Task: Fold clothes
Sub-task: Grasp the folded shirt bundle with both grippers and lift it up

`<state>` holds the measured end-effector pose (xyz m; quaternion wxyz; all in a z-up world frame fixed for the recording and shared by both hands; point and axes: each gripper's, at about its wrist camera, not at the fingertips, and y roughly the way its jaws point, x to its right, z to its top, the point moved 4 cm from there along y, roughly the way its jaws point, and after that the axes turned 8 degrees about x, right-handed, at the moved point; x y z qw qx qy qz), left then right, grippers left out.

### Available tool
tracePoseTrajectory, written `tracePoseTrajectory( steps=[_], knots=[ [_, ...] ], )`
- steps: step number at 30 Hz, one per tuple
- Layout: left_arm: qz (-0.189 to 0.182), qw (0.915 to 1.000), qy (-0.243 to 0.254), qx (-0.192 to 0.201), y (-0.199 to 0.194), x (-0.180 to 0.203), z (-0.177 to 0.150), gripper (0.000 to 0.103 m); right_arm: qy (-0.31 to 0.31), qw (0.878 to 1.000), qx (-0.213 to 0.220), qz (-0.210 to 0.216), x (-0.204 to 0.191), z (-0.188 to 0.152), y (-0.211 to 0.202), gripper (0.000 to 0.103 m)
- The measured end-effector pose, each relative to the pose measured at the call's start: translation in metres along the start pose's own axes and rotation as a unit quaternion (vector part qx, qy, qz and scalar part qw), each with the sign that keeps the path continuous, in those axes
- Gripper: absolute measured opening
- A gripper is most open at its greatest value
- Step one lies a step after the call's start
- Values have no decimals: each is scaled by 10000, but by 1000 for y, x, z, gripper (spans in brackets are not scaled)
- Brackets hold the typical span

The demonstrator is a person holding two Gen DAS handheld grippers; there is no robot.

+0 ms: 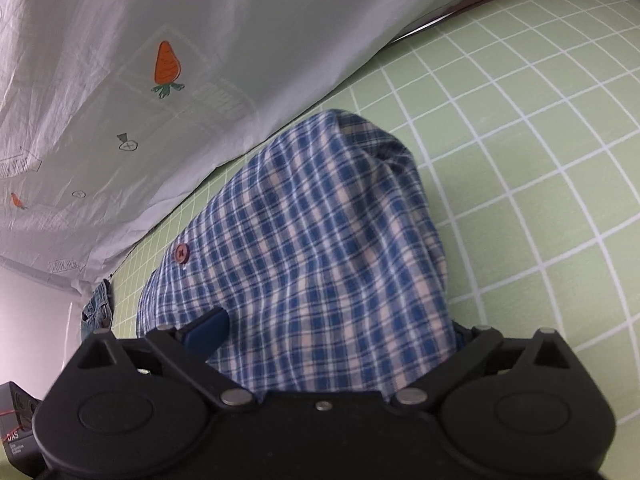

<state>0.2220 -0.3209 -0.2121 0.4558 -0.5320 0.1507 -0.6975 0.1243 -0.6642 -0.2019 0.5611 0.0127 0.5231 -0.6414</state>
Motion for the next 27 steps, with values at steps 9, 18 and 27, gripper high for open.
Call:
tracePoseTrajectory(
  steps=[9, 18, 27],
  knots=[
    [-869, 9954, 68, -390, -18, 34, -29, 41, -1034, 9935, -438, 180, -59, -34, -19, 41],
    [-1532, 9862, 353, -527, -96, 52, -72, 41, -248, 9991, 297, -166, -31, -73, -120, 40],
    [-2152, 9623, 1168, -1183, -114, 109, -144, 41, 541, 9919, 1028, -510, -1, -113, -222, 40]
  ],
)
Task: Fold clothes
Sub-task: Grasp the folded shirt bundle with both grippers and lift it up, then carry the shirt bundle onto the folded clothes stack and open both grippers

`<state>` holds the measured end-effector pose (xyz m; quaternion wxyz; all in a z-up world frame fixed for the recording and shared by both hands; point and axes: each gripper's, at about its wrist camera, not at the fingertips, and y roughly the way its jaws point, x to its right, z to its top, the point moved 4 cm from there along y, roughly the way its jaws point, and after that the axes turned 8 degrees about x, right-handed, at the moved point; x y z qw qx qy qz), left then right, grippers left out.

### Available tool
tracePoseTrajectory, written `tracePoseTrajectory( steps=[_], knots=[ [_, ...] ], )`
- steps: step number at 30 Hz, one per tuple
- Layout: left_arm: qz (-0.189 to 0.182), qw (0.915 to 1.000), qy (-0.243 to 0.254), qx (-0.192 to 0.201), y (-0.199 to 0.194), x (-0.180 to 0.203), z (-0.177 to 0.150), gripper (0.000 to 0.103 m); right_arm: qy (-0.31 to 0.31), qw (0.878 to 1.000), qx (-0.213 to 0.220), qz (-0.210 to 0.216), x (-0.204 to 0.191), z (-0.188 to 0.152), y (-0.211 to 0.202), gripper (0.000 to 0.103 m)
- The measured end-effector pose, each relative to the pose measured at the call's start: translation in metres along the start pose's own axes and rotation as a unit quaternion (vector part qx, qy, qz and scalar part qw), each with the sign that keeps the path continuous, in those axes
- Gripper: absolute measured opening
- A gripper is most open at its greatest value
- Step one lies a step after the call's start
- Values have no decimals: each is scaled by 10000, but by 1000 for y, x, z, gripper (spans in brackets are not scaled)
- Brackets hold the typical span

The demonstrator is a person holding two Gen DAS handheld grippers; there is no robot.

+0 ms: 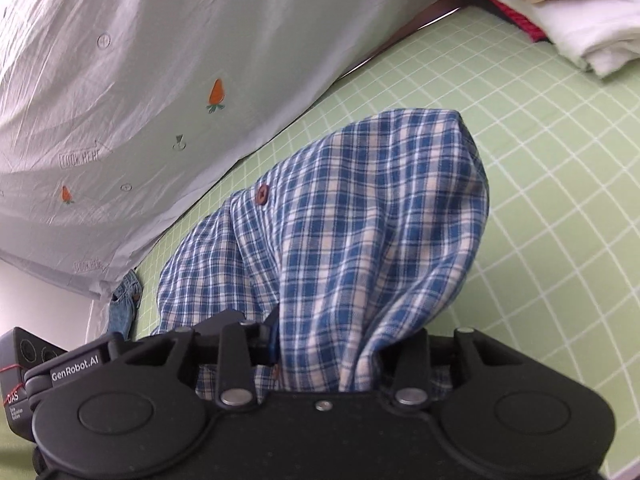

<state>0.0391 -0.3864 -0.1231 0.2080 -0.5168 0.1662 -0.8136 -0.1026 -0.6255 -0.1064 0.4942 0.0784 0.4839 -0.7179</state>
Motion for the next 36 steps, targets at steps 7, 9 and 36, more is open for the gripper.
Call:
tracePoseTrajectory(
  steps=[7, 9, 36],
  knots=[
    [-217, 9983, 529, 97, 47, 80, -30, 41, 424, 9978, 511, 26, 48, 17, -66, 40],
    [-258, 9976, 539, 350, 62, 106, -34, 41, 350, 9972, 605, 270, 68, 41, -76, 40],
    [1109, 9590, 1432, 2182, 370, 309, 147, 70, -1372, 9334, 2985, -1442, 199, 467, -3, 99]
  ],
)
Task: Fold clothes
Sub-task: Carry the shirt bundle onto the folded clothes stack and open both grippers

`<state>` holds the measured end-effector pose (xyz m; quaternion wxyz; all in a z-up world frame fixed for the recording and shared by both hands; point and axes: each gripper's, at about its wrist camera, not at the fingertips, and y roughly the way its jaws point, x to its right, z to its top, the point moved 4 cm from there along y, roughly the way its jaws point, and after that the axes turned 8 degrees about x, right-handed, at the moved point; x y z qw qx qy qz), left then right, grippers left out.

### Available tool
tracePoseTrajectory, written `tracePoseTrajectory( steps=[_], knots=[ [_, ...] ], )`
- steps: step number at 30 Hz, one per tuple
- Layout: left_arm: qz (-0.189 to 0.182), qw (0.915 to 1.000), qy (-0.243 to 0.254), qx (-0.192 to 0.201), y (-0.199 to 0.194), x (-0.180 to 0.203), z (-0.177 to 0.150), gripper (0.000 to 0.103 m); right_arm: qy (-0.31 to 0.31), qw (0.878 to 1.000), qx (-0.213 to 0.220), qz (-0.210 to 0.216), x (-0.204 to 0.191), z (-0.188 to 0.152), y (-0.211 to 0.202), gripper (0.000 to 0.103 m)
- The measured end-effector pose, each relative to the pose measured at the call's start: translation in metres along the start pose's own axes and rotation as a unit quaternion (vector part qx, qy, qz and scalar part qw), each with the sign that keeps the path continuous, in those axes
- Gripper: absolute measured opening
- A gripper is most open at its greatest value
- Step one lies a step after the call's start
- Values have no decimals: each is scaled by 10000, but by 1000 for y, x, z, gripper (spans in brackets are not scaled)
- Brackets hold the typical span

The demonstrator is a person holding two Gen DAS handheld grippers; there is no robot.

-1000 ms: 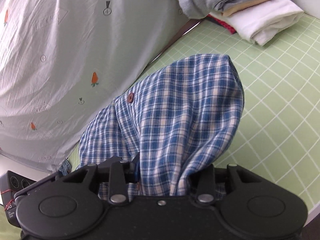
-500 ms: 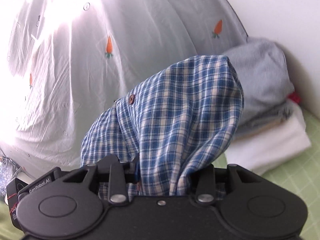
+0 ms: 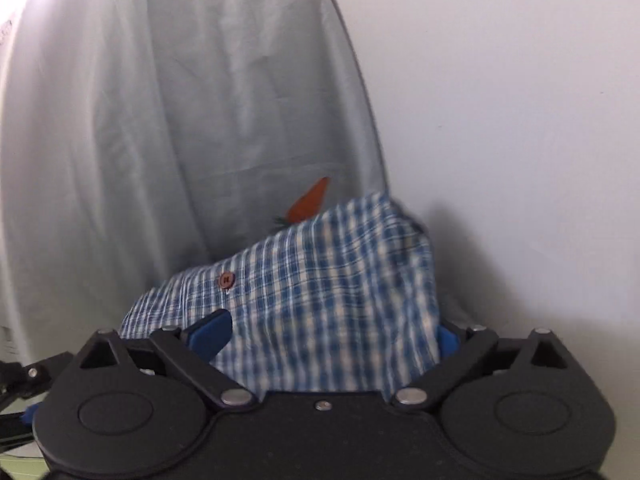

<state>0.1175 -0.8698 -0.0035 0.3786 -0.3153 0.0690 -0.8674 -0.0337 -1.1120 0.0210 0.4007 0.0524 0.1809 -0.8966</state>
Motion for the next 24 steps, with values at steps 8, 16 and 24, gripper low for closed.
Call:
tracePoseTrajectory(
  steps=[8, 16, 24],
  knots=[
    [308, 9982, 304, -408, 27, -20, -37, 78, -1139, 9873, 1002, 464, -32, -24, -20, 101],
    [163, 9959, 885, 7, -31, -16, -38, 101, -853, 9951, -87, 494, -30, -61, -14, 103],
    [-17, 9932, 1145, 190, -138, 3, -67, 103, -789, 9959, -382, 237, -29, -78, -116, 102]
  ],
)
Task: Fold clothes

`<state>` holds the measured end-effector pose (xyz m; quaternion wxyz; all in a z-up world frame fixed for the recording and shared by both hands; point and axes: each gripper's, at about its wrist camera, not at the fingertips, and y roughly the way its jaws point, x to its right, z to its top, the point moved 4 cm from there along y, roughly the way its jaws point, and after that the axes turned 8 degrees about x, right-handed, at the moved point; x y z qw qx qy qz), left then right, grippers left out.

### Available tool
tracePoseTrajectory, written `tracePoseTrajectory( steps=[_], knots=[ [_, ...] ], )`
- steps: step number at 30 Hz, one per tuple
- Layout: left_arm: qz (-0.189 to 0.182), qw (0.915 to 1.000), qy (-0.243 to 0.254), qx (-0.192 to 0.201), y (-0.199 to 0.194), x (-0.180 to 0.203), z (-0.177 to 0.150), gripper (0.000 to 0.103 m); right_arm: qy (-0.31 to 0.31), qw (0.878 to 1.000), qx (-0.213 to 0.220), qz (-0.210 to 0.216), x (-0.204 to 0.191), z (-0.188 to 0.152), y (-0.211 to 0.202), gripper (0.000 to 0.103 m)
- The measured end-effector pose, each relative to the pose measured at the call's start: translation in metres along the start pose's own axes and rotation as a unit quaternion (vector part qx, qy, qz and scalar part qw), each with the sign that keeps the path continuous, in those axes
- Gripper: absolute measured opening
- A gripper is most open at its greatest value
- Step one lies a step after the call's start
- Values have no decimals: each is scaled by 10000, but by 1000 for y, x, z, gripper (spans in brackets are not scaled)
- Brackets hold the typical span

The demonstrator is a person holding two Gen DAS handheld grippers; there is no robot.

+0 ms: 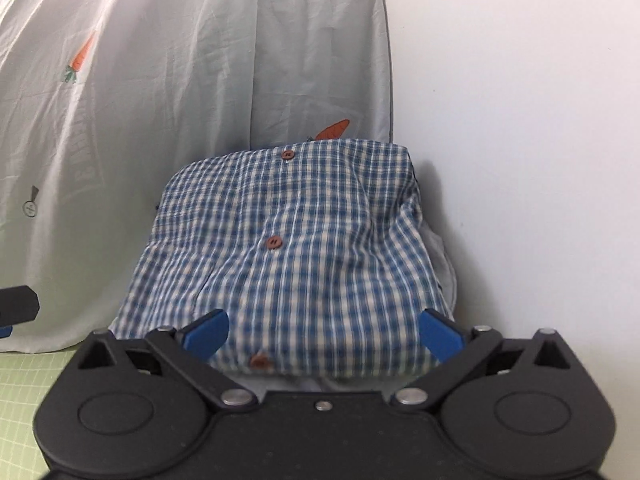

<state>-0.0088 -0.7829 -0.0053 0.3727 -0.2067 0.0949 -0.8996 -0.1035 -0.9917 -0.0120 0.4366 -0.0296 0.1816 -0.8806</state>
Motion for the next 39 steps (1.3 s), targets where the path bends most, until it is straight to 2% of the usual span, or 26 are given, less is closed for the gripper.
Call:
tracePoseTrajectory(
  steps=[8, 12, 17, 27, 39],
  knots=[
    [-77, 9980, 415, -474, -69, 16, -48, 103, 230, 9989, -391, -76, -7, -52, -119, 102],
    [-261, 9944, 800, -641, -92, 25, -70, 103, 189, 9965, -752, -315, -14, -84, -148, 102],
    [-406, 9915, 881, -864, -109, 27, -86, 103, 148, 9933, -1071, -408, -24, -111, -171, 102],
    [-437, 9912, 814, -952, -131, 16, -94, 103, 133, 9936, -1025, -462, -27, -115, -192, 102],
    [-536, 9891, 944, -992, -136, 16, -97, 103, 200, 9934, -1024, -483, -27, -117, -200, 102]
  ],
)
